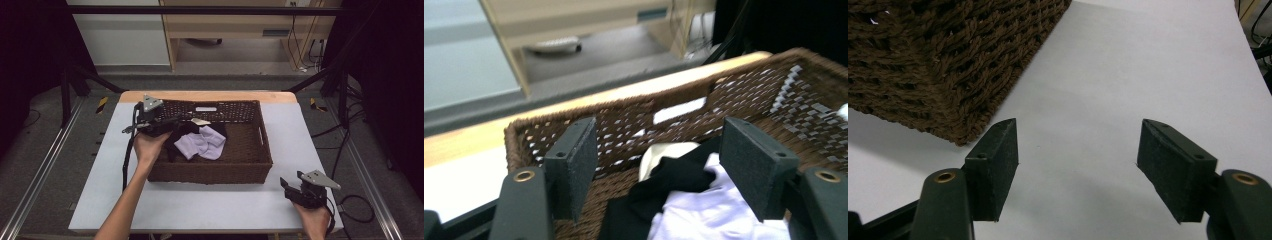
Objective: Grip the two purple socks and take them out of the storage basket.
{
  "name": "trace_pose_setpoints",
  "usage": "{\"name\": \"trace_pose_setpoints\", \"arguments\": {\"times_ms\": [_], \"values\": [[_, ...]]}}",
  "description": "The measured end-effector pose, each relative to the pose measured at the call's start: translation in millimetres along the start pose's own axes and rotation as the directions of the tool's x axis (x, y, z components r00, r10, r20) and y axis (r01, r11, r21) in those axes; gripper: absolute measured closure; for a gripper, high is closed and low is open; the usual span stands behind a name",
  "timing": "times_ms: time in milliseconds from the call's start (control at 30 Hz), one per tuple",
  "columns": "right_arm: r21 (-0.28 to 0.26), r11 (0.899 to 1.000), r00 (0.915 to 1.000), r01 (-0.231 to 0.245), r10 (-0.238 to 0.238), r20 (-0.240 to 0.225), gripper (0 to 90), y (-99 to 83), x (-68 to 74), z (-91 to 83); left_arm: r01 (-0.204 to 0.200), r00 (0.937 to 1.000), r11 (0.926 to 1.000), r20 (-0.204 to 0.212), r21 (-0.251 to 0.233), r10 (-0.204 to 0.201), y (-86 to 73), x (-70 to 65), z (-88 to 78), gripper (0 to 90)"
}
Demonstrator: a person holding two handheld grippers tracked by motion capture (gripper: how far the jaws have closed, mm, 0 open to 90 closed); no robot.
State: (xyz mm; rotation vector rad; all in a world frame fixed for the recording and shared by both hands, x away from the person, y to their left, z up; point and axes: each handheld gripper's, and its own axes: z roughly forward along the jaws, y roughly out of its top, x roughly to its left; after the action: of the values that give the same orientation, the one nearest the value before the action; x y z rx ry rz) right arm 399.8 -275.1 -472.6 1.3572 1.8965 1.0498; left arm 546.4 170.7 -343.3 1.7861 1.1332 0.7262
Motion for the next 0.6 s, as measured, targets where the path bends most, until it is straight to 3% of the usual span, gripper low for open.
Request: {"name": "trace_pose_setpoints", "arguments": {"times_ms": [133, 233, 333, 367, 400, 467, 600], "values": [[-0.001, 1.0, 1.0, 0.002, -0.002, 0.002, 32.7, -0.2, -0.9, 0.4, 0.014, 0.9999, 0.9995, -0.001, 0.026, -0.014, -1.9, 2.5, 10.8, 30.7], [0.001, 1.0, 1.0, 0.006, -0.006, 0.002, 32.7, -0.2, -0.6, 1.2, 0.045, 0.999, 0.9956, 0.002, 0.082, -0.045, -7.5, 6.6, 28.9, 30.4], [0.0, 1.0, 1.0, 0.009, -0.009, 0.002, 32.8, -0.3, -0.5, 1.1, 0.021, 0.9997, 0.9931, -0.012, 0.115, -0.02, -10.7, 6.5, 37.2, 29.4], [0.0, 1.0, 1.0, 0.007, -0.007, 0.001, 32.9, -0.3, -0.9, 0.7, 0.013, 0.9999, 0.9894, -0.005, 0.145, -0.012, -14.0, 6.1, 44.2, 29.7], [0.0, 1.0, 1.0, 0.007, -0.007, 0.001, 32.9, -0.3, -0.9, 0.7, 0.013, 0.9999, 0.9894, -0.005, 0.145, -0.012, -14.0, 6.1, 44.2, 29.8], [0.002, 1.0, 1.0, 0.003, -0.003, 0.001, 33.1, -0.5, -1.7, 0.2, 0.024, 0.9985, 0.9815, 0.043, 0.19, -0.033, -17.2, 6.6, 52.8, 29.8], [0.004, 1.0, 1.0, 0.007, -0.007, 0.003, 33.1, -0.6, -1.7, 0.5, 0.053, 0.9964, 0.9725, 0.054, 0.227, -0.066, -20.8, 11.0, 58.0, 30.1]]}}
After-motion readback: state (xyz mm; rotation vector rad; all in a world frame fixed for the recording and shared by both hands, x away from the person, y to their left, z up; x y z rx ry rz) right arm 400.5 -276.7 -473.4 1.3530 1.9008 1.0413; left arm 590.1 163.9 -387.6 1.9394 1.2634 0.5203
